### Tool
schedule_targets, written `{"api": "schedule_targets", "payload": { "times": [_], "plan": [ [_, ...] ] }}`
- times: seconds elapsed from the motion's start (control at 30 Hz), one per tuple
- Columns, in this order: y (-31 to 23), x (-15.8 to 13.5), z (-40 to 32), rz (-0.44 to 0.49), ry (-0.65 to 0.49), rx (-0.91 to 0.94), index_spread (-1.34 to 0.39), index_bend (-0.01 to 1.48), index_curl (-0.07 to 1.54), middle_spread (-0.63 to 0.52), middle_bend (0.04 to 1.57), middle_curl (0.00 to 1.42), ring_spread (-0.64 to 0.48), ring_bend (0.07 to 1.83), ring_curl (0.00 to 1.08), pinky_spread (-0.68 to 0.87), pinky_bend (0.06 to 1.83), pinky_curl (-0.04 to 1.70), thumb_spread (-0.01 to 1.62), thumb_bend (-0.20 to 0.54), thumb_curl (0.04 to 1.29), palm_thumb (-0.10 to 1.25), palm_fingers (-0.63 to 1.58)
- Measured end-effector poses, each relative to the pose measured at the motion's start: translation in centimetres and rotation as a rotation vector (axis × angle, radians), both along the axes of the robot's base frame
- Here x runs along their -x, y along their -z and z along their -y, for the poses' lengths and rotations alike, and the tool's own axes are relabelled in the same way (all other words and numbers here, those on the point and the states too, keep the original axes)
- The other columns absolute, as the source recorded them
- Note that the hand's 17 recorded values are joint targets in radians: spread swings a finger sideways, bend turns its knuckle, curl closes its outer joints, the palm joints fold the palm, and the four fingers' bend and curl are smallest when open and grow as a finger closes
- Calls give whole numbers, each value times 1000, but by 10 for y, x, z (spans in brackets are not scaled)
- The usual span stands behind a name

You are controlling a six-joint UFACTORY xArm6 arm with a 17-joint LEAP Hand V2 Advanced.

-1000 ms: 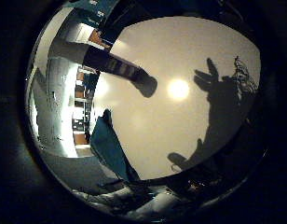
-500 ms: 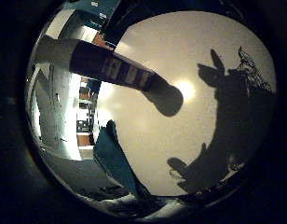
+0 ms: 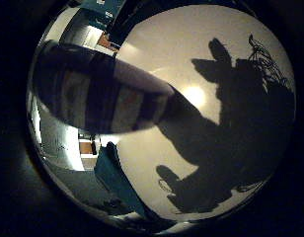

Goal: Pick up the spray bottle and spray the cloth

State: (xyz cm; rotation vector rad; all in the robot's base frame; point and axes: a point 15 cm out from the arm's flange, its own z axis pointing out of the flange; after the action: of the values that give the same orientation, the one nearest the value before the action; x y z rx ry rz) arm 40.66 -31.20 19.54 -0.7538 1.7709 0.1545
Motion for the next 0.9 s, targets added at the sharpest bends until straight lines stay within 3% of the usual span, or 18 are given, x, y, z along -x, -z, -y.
{"api": "schedule_targets", "payload": {
  "times": [0.07,0.17,0.33,0.37,0.47,0.6,0.77,0.9],
  "plan": [
    [-2,-11,2,3,2,10,-108,173,263,53,390,407,144,523,312,265,344,296,977,-21,323,635,375],
    [-7,-26,-4,16,13,-9,-168,195,293,-55,529,475,14,715,375,150,370,284,982,1,348,778,664],
    [-15,-51,-15,56,26,-48,-259,262,371,-172,667,571,-139,879,458,-91,665,362,998,4,376,959,1119],
    [-15,-53,-16,59,26,-51,-271,343,415,-182,731,599,-144,912,478,-145,747,399,1001,3,380,993,1227],
    [-16,-60,-14,68,25,-53,-266,600,543,-167,901,652,-157,1001,515,-242,892,473,1009,-11,382,1033,1305],
    [-16,-62,-12,76,17,-61,-217,832,645,-132,1052,673,-150,1177,554,-252,1020,552,1012,-14,390,1052,1331],
    [-39,-62,-26,109,-39,-66,-172,1017,694,-106,1179,685,-150,1300,571,-230,1142,642,1001,-10,423,1091,1291],
    [-60,-58,-42,97,-112,-21,-157,1080,696,-99,1237,680,-150,1357,574,-215,1182,699,999,-11,452,1111,1250]
  ]
}}
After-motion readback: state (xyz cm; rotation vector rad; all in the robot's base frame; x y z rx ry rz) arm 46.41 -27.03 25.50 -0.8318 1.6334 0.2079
